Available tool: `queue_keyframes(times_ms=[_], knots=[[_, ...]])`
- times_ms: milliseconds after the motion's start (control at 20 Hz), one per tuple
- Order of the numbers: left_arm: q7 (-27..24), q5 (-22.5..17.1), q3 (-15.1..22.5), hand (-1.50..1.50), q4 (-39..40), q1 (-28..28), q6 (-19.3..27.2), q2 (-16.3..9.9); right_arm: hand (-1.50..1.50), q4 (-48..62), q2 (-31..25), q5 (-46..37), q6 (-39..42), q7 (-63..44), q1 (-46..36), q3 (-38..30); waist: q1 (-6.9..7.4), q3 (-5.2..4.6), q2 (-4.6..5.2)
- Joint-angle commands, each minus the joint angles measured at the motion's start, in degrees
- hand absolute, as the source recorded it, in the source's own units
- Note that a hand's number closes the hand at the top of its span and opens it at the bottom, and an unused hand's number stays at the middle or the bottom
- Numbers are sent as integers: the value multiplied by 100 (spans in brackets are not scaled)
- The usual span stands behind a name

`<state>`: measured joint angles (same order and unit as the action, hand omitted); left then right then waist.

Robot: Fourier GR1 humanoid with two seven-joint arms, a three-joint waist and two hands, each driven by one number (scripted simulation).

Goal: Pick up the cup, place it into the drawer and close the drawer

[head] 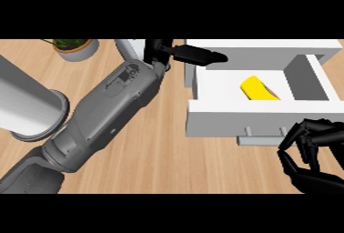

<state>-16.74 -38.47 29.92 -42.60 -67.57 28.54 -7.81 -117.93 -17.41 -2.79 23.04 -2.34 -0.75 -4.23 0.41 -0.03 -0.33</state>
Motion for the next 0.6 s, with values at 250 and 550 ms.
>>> queue_keyframes(times_ms=[250, 550], knots=[[525, -57, -335, -150, -1686, 1288, -289, -1124, 150, 1121, 196, -1593, -606, 480, -475, 495, 150, 4, 6], [449, -42, -541, -150, -2222, 1934, -441, -1538, 150, 1814, 31, -3045, -935, 778, -886, 1290, 146, 3, 36]])
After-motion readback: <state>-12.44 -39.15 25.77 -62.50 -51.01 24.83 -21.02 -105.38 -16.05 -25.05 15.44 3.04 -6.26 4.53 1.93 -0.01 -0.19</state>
